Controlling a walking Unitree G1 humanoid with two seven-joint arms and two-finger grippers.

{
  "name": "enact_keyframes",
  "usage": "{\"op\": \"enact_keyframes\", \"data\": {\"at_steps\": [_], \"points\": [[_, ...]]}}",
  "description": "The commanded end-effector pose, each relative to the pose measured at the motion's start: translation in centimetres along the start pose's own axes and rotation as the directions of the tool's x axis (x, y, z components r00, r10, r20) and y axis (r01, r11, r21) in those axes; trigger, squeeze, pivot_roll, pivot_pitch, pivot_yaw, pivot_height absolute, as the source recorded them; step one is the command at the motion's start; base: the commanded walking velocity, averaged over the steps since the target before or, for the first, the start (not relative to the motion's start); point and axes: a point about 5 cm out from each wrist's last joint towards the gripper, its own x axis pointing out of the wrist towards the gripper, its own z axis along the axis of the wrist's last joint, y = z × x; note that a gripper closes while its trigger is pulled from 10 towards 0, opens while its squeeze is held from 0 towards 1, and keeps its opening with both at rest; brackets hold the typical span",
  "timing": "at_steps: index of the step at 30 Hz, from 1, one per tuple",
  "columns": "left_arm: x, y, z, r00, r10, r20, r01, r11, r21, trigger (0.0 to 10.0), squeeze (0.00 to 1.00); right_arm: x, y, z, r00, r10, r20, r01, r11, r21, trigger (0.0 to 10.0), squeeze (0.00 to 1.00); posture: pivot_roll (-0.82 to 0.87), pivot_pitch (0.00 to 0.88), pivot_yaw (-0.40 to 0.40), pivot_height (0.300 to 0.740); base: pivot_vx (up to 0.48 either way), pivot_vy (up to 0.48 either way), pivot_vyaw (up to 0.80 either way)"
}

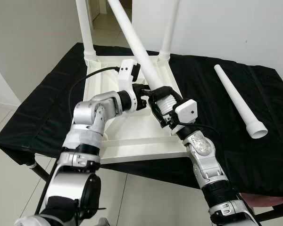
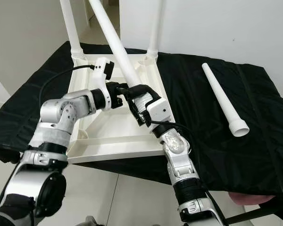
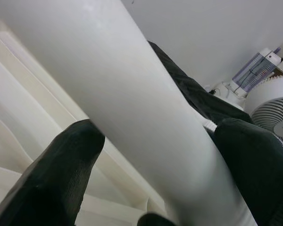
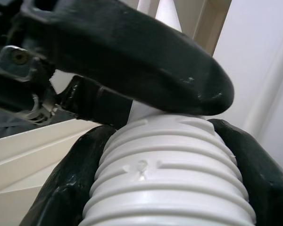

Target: Building children table

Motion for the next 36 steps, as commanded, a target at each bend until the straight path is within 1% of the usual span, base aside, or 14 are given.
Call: {"op": "enact_keyframes", "data": {"at_steps": [1,6,7,9,12,14,18,20,21,23,30,31,32,36], "points": [[0.4,0.4,0.3,1.0,0.026,-0.007,-0.026,0.999,-0.036,10.0,0.0,0.0,1.1,0.4,0.999,0.039,0.024,-0.039,0.999,-0.001,10.0,0.0,-0.06,0.0,0.006,0.74,0.0,0.0,0.0],[0.6,0.6,1.0,0.999,0.03,0.013,-0.029,0.996,-0.083,10.0,0.0,-0.2,1.8,0.3,0.998,0.061,0.02,-0.061,0.998,-0.006,10.0,0.0,-0.06,0.0,0.008,0.74,0.0,0.0,0.0],[0.7,0.7,1.6,0.999,0.026,0.024,-0.024,0.994,-0.105,10.0,0.0,-0.5,2.2,0.3,0.997,0.072,0.017,-0.071,0.997,-0.008,10.0,0.0,-0.06,0.0,0.012,0.74,0.0,0.0,0.0],[0.7,0.7,1.6,0.999,0.026,0.024,-0.024,0.994,-0.105,10.0,0.0,-0.5,2.2,0.3,0.997,0.072,0.017,-0.071,0.997,-0.008,10.0,0.0,-0.06,0.0,0.012,0.74,0.0,0.0,0.0],[0.6,1.1,2.7,0.999,0.029,0.043,-0.022,0.989,-0.145,10.0,0.0,-0.9,2.7,0.2,0.996,0.083,0.011,-0.083,0.996,-0.014,10.0,0.0,-0.07,0.0,0.022,0.74,0.0,0.0,0.0],[0.5,1.4,3.3,0.998,0.036,0.051,-0.027,0.985,-0.169,10.0,0.0,-1.2,2.9,0.1,0.996,0.084,0.007,-0.084,0.996,-0.017,10.0,0.0,-0.07,0.0,0.023,0.74,0.0,0.0,0.0],[0.5,1.6,3.7,0.998,0.041,0.054,-0.031,0.983,-0.183,10.0,0.0,-1.3,2.9,0.1,0.997,0.083,0.005,-0.083,0.996,-0.02,10.0,0.0,-0.07,0.0,0.023,0.74,0.0,0.0,0.0],[-0.1,2.6,4.8,0.994,0.081,0.074,-0.059,0.964,-0.257,10.0,0.0,-1.7,3.0,0.0,0.997,0.078,-0.003,-0.078,0.996,-0.032,10.0,0.0,-0.07,0.0,0.032,0.74,0.0,0.0,0.0],[-0.1,2.6,4.8,0.994,0.081,0.074,-0.059,0.964,-0.257,10.0,0.0,-1.7,3.0,0.0,0.997,0.078,-0.003,-0.078,0.996,-0.032,10.0,0.0,-0.07,0.0,0.032,0.74,0.0,0.0,0.0],[-0.5,3.4,5.5,0.989,0.115,0.091,-0.082,0.946,-0.313,10.0,0.0,-1.9,3.1,0.0,0.997,0.08,-0.008,-0.08,0.996,-0.043,10.0,0.0,-0.07,0.0,0.034,0.74,0.0,0.0,0.0],[-1.1,4.2,6.1,0.984,0.159,0.087,-0.118,0.927,-0.357,10.0,0.0,-1.8,3.4,-0.1,0.996,0.084,-0.012,-0.084,0.995,-0.049,10.0,0.0,-0.06,0.0,0.034,0.74,0.0,0.0,0.0],[-1.3,4.4,6.2,0.98,0.177,0.094,-0.129,0.916,-0.38,4.6,0.0,-1.8,3.5,-0.1,0.996,0.084,-0.012,-0.084,0.995,-0.05,10.0,0.0,-0.06,0.0,0.034,0.74,0.0,0.0,0.0],[-1.5,4.6,6.4,0.977,0.187,0.104,-0.133,0.909,-0.394,0.0,0.0,-1.7,3.6,-0.1,0.996,0.084,-0.011,-0.085,0.995,-0.051,10.0,0.0,-0.06,0.0,0.036,0.74,0.0,0.0,0.0],[-1.5,4.8,6.5,0.974,0.195,0.112,-0.131,0.896,-0.423,0.0,0.0,-1.6,3.8,-0.1,0.996,0.083,-0.013,-0.083,0.995,-0.052,10.0,0.0,-0.05,0.0,0.036,0.74,0.0,0.0,0.0]]}}
